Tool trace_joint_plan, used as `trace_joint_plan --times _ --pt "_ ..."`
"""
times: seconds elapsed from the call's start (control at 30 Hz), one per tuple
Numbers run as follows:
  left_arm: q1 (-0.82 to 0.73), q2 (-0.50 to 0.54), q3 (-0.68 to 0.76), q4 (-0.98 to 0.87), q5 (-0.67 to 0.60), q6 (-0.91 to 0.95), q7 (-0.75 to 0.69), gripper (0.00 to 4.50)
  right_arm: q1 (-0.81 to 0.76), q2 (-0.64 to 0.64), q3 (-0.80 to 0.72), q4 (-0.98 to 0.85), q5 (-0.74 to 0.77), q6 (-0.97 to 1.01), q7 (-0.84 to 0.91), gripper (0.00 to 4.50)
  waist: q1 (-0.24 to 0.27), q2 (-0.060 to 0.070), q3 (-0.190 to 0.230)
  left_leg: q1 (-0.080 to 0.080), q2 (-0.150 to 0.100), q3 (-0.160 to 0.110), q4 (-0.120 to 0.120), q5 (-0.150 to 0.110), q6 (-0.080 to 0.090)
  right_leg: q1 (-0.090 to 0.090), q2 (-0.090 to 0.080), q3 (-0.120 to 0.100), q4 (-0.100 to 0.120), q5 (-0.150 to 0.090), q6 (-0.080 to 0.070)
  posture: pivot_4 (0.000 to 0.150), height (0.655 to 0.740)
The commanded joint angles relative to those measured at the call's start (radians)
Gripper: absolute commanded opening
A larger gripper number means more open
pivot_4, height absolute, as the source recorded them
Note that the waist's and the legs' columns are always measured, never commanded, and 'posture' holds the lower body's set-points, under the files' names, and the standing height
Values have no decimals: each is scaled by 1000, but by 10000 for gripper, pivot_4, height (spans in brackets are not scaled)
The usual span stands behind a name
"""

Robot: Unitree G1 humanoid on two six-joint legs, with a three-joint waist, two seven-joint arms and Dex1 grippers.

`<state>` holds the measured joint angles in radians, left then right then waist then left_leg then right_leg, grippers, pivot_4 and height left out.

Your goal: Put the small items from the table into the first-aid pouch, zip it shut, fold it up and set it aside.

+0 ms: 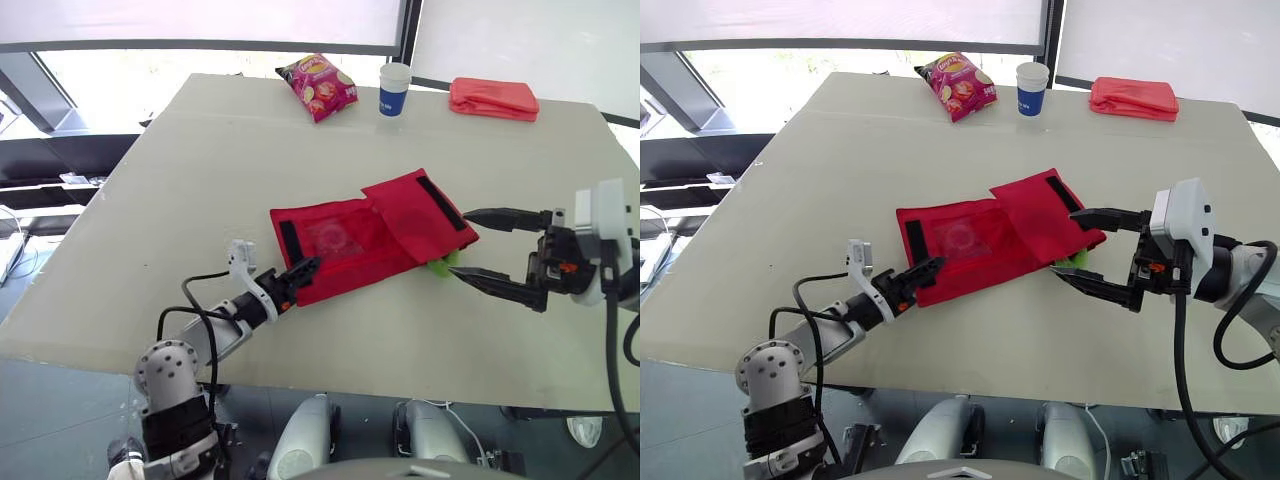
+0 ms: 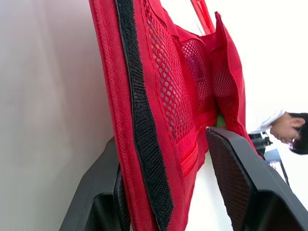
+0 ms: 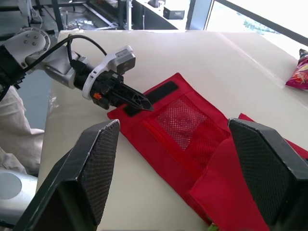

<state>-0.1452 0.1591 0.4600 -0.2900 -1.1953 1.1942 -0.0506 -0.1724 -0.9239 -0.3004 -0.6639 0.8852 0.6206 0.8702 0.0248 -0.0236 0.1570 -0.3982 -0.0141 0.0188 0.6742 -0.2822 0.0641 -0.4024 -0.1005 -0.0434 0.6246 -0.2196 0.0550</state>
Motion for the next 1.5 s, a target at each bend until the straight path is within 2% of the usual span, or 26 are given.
trace_joint_plan --times 0.03,0.27,0.53,0.63,0.73,0.83,0.9,1.0,1.07,1.13,1.2,1.27,1.37,1.43,1.47,1.5 --pt "42 0 -16 -75 -78 -6 42 24048 -8 3 -16 -7 6 -19 7 38254 0 0 0 0 0 0 0 0 0 0 0 0 0 -1 -1 1500 7400" --pt "177 23 -65 -159 -187 -27 87 24048 4 11 -23 -21 7 -17 -5 38254 -1 0 0 1 0 0 1 0 0 1 0 0 0 -2 -4 1500 7400" --pt "178 48 -128 -132 -220 -100 135 24048 1 15 -11 -10 -6 -26 -5 38254 4 0 0 1 0 0 1 0 0 1 1 0 0 -2 -4 1500 7400" --pt "158 42 -156 -107 -221 -129 142 15747 -5 21 0 -6 -16 -30 -7 38254 6 0 0 1 0 0 1 0 0 1 1 0 0 -2 -4 1500 7400" --pt "134 51 -173 -74 -225 -145 134 431 -17 30 24 3 -35 -26 -22 38254 9 0 0 1 0 0 1 0 0 1 1 0 0 -2 -4 1500 7400" --pt "123 104 -163 -44 -243 -135 89 431 -35 38 55 15 -49 -7 -51 38254 10 1 0 1 0 0 1 0 0 1 2 0 0 -2 -4 1500 7400" --pt "115 221 -129 -5 -269 -87 -11 431 -55 43 87 25 -69 2 -67 38254 8 1 0 1 0 1 1 0 0 1 3 1 0 -3 -4 1500 7400" --pt "104 457 -90 83 -266 12 -252 431 -97 49 147 50 -105 13 -75 38254 -3 1 0 1 1 0 1 0 0 1 5 0 0 -3 -5 1500 7400" --pt "98 624 -111 150 -183 27 -460 431 -125 51 198 68 -135 12 -59 38254 -11 2 1 2 1 1 0 1 -2 0 11 0 1 -3 -5 1500 7400" --pt "58 757 -167 248 -62 -16 -648 431 -171 60 285 97 -198 3 -43 38254 -12 3 1 3 1 2 -1 1 -2 0 11 1 2 -3 -5 1500 7400" --pt "8 828 -232 327 41 -72 -782 431 -225 90 370 138 -264 -4 -49 38254 -13 3 1 3 1 3 -1 1 -2 -1 13 0 1 -3 -5 1500 7400" --pt "-56 852 -287 403 130 -122 -873 431 -281 156 449 184 -324 -15 -67 38254 -11 3 1 3 1 4 -2 1 -2 -2 13 1 1 -3 -5 1500 7400" --pt "-146 859 -337 469 217 -161 -969 0 -356 255 562 290 -430 -46 -80 30324 -13 1 1 0 1 4 -3 1 -2 -5 13 1 1 -3 -5 1500 7400" --pt "-201 857 -353 489 250 -161 -1015 0 -393 288 643 390 -542 -100 -68 21450 -10 1 1 -1 1 4 -3 2 -3 -6 13 1 1 -3 -5 1500 7400" --pt "-218 856 -356 487 259 -155 -1029 0 -402 297 673 432 -588 -123 -69 15079 -10 0 1 -2 1 3 -3 2 -3 -7 13 0 1 -3 -5 1500 7400" --pt "-231 855 -355 480 264 -147 -1041 0 -409 302 699 471 -634 -147 -73 11457 -10 0 1 -2 0 3 -3 2 -3 -7 13 0 1 -3 -4 1500 7400"
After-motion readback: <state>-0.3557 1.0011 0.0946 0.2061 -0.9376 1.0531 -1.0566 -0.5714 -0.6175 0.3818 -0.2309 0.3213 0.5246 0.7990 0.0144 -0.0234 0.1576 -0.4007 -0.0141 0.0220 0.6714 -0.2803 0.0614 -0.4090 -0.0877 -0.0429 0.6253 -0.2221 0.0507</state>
